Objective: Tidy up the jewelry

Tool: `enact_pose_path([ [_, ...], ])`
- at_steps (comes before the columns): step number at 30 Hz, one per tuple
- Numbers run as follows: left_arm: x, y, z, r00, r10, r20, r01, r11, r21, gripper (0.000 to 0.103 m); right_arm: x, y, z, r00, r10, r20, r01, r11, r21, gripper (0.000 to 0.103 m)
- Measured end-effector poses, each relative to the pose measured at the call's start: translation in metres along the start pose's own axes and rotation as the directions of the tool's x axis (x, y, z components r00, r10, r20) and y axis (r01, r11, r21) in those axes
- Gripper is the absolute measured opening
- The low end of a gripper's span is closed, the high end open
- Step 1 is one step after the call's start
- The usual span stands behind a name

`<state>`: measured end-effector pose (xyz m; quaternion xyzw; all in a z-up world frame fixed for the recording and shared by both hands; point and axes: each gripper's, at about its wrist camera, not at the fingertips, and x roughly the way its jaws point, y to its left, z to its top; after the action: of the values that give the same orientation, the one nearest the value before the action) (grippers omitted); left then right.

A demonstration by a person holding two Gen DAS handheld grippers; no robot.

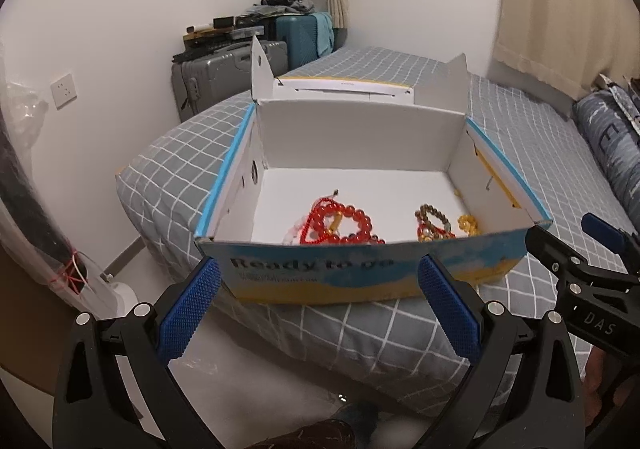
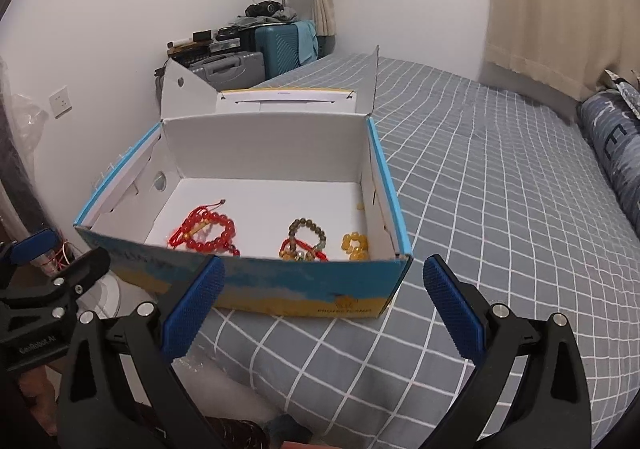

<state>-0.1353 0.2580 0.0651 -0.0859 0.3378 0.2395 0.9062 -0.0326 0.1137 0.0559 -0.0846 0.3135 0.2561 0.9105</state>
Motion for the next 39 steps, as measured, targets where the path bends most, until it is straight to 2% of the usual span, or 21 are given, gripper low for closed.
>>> enact_pose_path([
  [8, 0.0002, -0.0015, -0.0033, 1.000, 0.014, 0.007, -0.014, 1.000, 0.007, 0.097, -0.0014, 0.0003, -0.0050, 1.000, 0.001, 0.000, -0.001, 1.000, 0.006, 0.095],
  [39, 0.0020, -0.0060, -0.0024, 1.000, -0.003, 0.005, 0.003, 1.000, 0.002, 0.097, 0.0034, 0.0001, -0.0063, 1.000, -0.008, -0.013, 0.008, 1.000, 0.002, 0.095],
])
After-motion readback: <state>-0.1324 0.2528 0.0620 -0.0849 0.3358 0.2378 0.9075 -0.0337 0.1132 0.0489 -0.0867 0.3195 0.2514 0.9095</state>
